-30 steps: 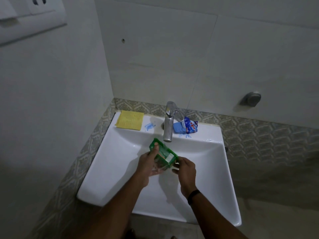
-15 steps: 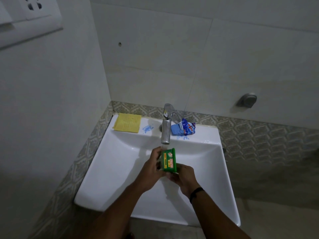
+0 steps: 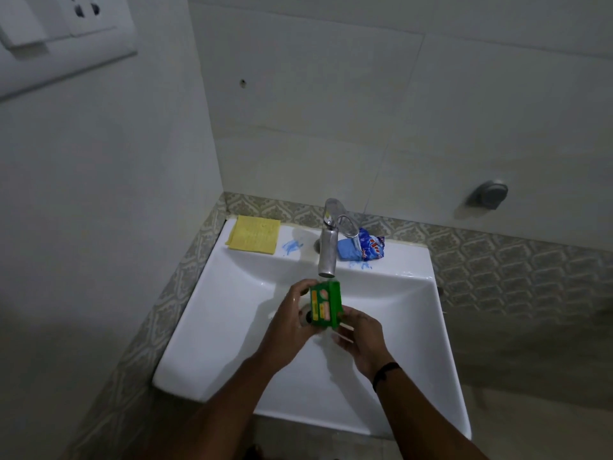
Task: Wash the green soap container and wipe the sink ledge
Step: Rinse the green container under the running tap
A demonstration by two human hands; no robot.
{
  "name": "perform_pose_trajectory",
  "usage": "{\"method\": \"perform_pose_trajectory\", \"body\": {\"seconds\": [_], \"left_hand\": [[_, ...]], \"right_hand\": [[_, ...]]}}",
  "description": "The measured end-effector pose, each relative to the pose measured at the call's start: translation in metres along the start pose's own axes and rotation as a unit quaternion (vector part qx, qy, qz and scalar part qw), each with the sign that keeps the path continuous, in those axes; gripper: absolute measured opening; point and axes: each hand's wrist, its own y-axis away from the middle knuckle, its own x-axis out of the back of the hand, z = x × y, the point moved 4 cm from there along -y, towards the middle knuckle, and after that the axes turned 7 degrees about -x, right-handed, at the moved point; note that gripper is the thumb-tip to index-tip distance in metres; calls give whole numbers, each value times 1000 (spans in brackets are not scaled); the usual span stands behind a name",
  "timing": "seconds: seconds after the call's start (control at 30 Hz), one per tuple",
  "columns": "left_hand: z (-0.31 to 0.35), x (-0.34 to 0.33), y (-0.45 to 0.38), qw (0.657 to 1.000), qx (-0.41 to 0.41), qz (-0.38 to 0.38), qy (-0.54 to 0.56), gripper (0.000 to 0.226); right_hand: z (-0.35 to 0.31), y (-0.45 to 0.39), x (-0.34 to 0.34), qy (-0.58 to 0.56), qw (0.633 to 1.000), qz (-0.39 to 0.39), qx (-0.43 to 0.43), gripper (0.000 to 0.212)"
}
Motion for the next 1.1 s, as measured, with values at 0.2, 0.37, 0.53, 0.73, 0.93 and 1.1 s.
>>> {"method": "perform_pose_trajectory", "body": {"seconds": [0.2, 0.37, 0.53, 0.73, 0.93, 1.1], "left_hand": [[-18, 9, -6, 915, 243, 125, 298, 57], [-18, 0, 3, 782, 379, 126, 478, 45], [-22, -16, 15, 659, 433, 130, 601, 61], [-21, -26, 22, 615, 457, 133, 629, 60], [-31, -22, 17, 703, 454, 130, 532, 64], [-17, -13, 0, 875, 351, 139, 302, 42]], "right_hand": [[-4, 6, -3, 7, 1000, -3, 28, 38], [-17, 16, -17, 29, 994, -13, 106, 38], [-17, 15, -23, 69, 987, 20, 140, 33], [-15, 17, -32, 87, 981, -1, 174, 33], [-4, 13, -11, 58, 996, 32, 67, 35], [16, 3, 2, 25, 998, 1, -51, 53]]}}
